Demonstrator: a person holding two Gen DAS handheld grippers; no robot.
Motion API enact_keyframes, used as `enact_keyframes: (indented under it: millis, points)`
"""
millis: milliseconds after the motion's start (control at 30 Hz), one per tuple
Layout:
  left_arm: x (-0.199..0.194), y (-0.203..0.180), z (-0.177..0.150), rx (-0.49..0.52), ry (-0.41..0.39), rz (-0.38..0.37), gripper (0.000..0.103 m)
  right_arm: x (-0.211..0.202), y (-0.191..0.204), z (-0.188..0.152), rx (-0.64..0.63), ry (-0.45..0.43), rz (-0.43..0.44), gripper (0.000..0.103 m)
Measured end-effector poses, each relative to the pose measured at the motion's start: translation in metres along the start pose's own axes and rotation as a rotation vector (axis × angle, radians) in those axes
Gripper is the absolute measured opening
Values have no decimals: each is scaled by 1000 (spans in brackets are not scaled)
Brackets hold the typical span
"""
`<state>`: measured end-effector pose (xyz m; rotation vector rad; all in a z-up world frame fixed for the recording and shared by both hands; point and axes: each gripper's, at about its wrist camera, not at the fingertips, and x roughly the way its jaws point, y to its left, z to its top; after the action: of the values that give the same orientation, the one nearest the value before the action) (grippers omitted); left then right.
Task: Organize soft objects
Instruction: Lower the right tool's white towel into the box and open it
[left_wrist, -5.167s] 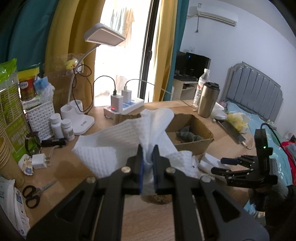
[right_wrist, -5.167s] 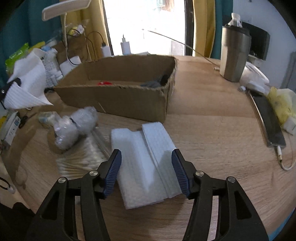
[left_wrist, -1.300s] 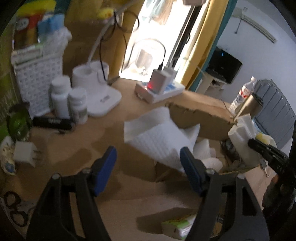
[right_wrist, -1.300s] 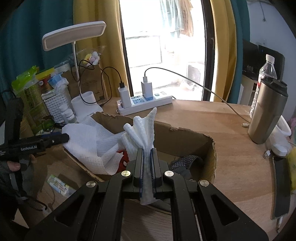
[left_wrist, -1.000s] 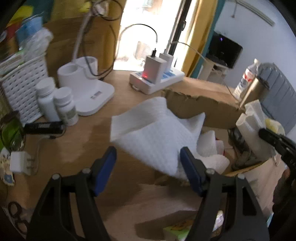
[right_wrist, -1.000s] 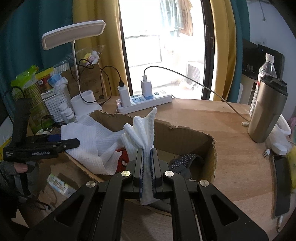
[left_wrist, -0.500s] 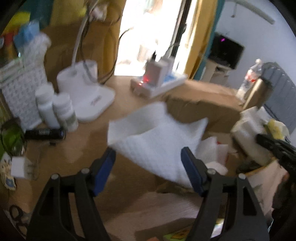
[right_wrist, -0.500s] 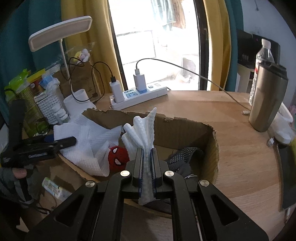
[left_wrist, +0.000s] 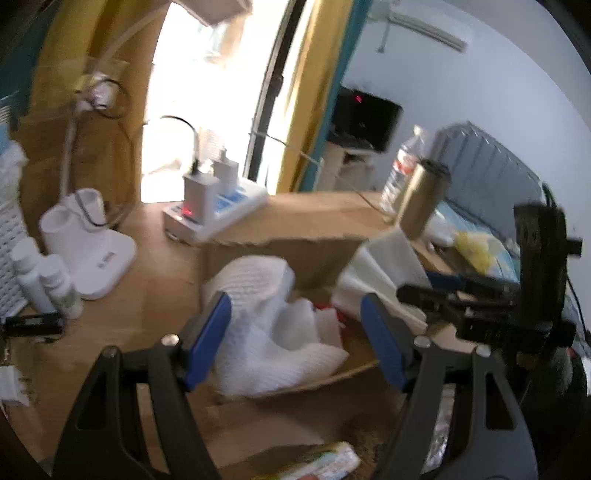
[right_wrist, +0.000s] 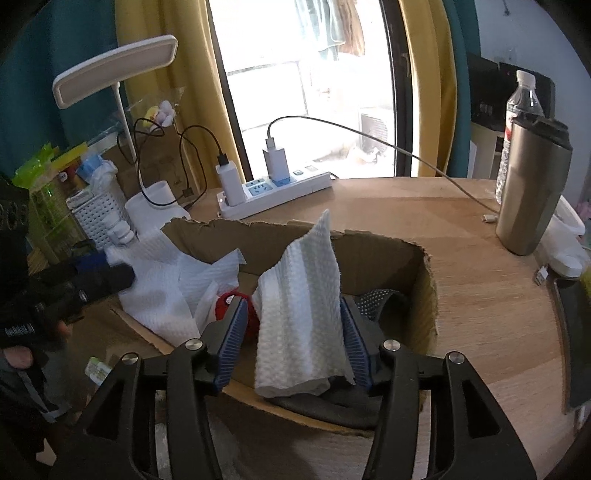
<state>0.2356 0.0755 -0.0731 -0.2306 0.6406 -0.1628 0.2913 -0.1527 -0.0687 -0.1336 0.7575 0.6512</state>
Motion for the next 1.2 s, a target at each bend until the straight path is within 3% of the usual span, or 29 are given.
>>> enact_keyframes:
  millis: [167, 300, 367, 700, 1200]
  points:
    - [25, -7, -8, 16, 119, 26, 74, -4, -1, -4, -3, 0, -15, 56]
    - [28, -12, -8, 30, 132, 44, 74, -1, -7, -10, 4, 20, -30, 61]
    - [22, -12, -6, 21, 113, 40, 74, 5, -7, -12, -8, 56, -29, 61]
    - [-18, -17, 6, 17, -7, 43, 75, -24, -4, -11, -7, -17, -25, 61]
    - [-62, -30, -8, -8, -56, 9, 75, -70, 21, -21, -36, -70, -52, 62]
